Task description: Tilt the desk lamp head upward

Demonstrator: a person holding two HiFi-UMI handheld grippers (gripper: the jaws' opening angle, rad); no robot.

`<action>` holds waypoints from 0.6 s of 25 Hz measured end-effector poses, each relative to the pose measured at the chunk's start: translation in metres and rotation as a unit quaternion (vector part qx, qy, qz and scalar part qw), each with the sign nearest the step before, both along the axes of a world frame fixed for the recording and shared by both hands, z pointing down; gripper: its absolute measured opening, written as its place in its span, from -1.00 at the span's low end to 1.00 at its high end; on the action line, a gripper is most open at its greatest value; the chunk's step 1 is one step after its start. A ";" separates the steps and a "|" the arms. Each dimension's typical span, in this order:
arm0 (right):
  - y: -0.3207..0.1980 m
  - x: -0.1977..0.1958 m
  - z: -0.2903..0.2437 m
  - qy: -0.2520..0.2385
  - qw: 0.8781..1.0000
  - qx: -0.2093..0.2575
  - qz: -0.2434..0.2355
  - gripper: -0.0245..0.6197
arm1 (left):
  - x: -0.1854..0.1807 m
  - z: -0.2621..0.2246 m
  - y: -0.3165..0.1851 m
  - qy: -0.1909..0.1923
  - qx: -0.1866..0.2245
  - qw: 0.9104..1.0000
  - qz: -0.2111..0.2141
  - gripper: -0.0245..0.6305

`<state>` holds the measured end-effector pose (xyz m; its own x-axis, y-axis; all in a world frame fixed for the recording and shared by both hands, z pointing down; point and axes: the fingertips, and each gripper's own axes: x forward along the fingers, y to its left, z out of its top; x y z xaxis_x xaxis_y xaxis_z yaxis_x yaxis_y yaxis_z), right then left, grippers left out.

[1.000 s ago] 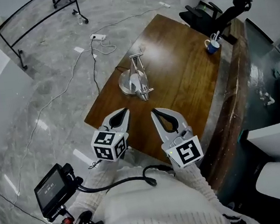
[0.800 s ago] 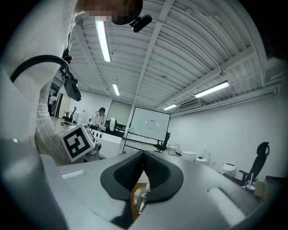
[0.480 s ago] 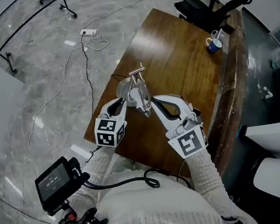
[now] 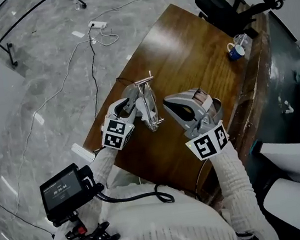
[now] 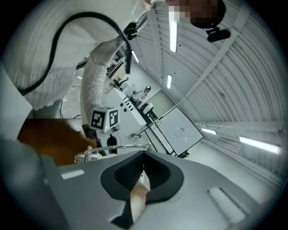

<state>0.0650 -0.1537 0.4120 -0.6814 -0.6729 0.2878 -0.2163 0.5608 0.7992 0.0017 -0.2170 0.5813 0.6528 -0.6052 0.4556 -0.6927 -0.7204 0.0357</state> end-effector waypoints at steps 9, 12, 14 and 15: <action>-0.005 -0.012 0.050 0.213 0.968 0.091 -0.100 -0.27 | 0.003 -0.015 -0.010 0.016 0.025 0.997 0.069 -0.29; -0.005 -0.023 0.049 0.241 0.946 0.172 -0.135 -0.18 | 0.006 -0.018 -0.010 0.021 0.020 0.995 0.091 -0.28; -0.003 -0.032 0.048 0.243 0.934 0.207 -0.161 -0.14 | 0.009 -0.018 -0.011 0.021 0.018 0.994 0.103 -0.28; -0.001 -0.037 0.048 0.243 0.928 0.221 -0.175 -0.13 | 0.010 -0.018 -0.011 0.019 0.017 0.994 0.108 -0.28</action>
